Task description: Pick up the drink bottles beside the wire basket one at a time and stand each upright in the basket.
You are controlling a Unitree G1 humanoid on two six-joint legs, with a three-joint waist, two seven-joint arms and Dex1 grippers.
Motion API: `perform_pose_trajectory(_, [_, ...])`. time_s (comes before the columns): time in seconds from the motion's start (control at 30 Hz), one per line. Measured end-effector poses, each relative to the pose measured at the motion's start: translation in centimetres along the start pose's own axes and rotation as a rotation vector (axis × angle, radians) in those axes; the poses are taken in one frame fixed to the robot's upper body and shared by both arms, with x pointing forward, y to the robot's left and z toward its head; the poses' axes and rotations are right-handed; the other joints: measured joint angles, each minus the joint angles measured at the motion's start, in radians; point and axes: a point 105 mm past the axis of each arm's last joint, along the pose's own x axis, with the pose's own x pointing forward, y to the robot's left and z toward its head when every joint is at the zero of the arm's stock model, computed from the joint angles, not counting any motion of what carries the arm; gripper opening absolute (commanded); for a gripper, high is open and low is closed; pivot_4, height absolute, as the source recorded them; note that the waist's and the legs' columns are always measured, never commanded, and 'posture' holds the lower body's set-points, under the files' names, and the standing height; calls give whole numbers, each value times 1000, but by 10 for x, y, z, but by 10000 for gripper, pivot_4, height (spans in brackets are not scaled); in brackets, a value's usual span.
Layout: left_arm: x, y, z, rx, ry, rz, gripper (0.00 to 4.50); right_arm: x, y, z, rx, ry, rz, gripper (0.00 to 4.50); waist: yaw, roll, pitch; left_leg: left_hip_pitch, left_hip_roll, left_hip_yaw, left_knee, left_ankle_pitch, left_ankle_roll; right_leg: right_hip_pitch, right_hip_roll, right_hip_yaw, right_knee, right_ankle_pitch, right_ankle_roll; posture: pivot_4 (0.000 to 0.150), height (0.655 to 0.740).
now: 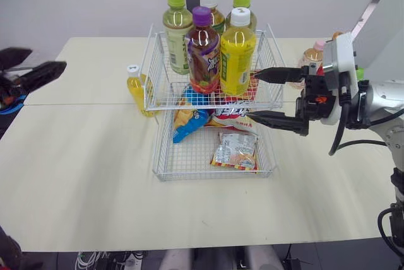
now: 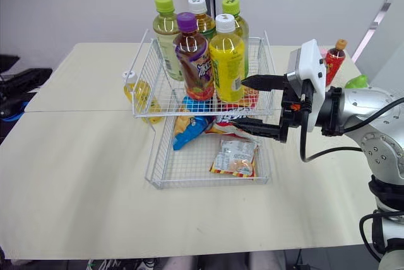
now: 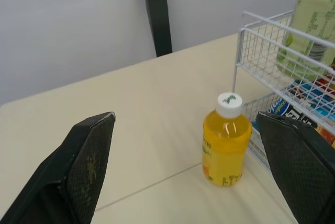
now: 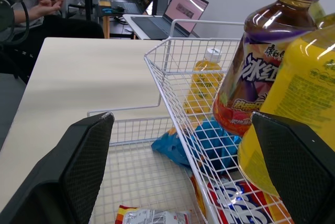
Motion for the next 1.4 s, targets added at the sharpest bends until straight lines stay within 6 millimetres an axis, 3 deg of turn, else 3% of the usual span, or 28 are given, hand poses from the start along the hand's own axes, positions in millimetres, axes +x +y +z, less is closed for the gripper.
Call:
perform_pose_trajectory(0.17, [6,-7,-21,-29,-1,-2,44591,9,7,1,-6,-16,16,45000,3,-1,0,0,0,0,0,0,0,0,-1,0,0,1,0,1500,7400])
perform_pose_trajectory(0.37, [35,-38,-43,-42,0,-58,44591,17,16,3,-17,-10,-4,45000,3,0,0,0,0,0,0,0,0,0,-1,0,0,1,0,1500,7400])
perform_pose_trajectory(0.77, [89,-70,-38,-65,-79,-70,44591,20,12,6,10,-11,-23,45000,2,-1,-1,0,-1,0,0,0,0,0,0,0,0,2,0,1500,7400])
perform_pose_trajectory(0.97, [117,-67,-39,-99,-86,-1,44591,22,11,9,-2,-5,-28,45000,1,-1,-1,0,-1,0,0,0,0,0,1,-1,0,2,0,1500,7400])
perform_pose_trajectory(1.2, [143,-79,-43,-136,-63,-7,44591,22,9,8,4,0,-40,45000,1,-1,-1,0,-1,0,0,0,0,0,1,-1,0,2,0,1500,7400])
perform_pose_trajectory(1.4, [159,-73,-50,-127,-31,49,44591,23,9,7,0,6,-44,45000,1,-1,-1,0,-1,0,0,0,0,0,1,-1,0,2,0,1500,7400])
